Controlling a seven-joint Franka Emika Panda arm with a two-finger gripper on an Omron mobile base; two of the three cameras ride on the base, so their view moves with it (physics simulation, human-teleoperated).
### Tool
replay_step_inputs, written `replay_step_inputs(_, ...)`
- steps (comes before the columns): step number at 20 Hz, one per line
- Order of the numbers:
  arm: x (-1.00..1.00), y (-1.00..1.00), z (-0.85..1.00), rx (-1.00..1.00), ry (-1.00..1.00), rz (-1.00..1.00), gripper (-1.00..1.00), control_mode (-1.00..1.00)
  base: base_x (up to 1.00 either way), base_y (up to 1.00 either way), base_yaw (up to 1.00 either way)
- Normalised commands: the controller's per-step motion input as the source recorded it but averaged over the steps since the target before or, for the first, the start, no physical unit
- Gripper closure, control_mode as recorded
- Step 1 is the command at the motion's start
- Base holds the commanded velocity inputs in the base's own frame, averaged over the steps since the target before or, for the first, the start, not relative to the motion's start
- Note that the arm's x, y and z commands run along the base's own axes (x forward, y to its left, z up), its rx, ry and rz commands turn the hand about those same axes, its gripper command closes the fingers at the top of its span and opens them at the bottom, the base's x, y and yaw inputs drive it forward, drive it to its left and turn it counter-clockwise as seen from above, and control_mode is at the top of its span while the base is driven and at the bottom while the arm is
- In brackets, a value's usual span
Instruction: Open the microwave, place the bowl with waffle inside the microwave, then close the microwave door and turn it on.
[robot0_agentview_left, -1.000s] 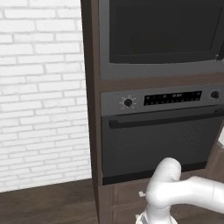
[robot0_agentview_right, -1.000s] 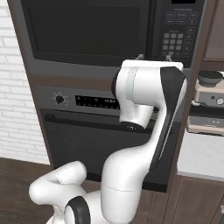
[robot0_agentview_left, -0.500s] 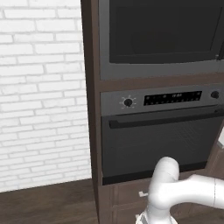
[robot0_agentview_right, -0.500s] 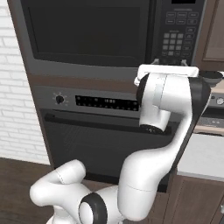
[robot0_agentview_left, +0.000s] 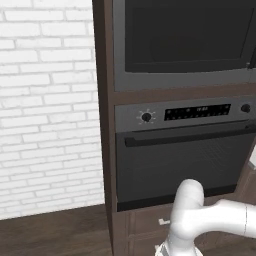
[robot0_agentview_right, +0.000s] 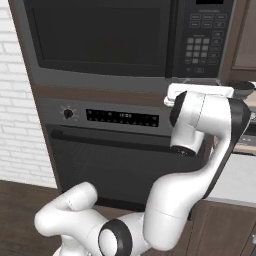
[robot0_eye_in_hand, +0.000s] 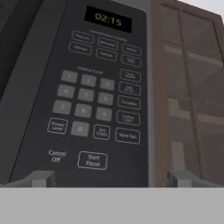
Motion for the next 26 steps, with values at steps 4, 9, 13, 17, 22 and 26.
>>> replay_step_inputs(4,0.00,-0.53,-0.03,0.06,0.10,0.07,-1.00,-1.00,0.00,0.00,0.00)
replay_step_inputs(9,0.00,-0.36,0.00,0.06,0.04,0.02,-1.00,-1.00,0.00,0.00,0.00)
replay_step_inputs(13,0.00,-0.03,0.02,0.02,0.00,0.00,-1.00,-1.00,0.00,0.00,0.00)
replay_step_inputs(17,0.02,0.00,0.06,0.00,0.01,0.00,-1.00,-1.00,0.00,0.00,0.00)
replay_step_inputs(22,0.04,0.00,0.12,0.00,0.01,0.00,-1.00,-1.00,0.00,0.00,0.00)
replay_step_inputs(26,0.04,0.00,0.26,0.00,0.00,0.00,-1.00,-1.00,0.00,0.00,0.00)
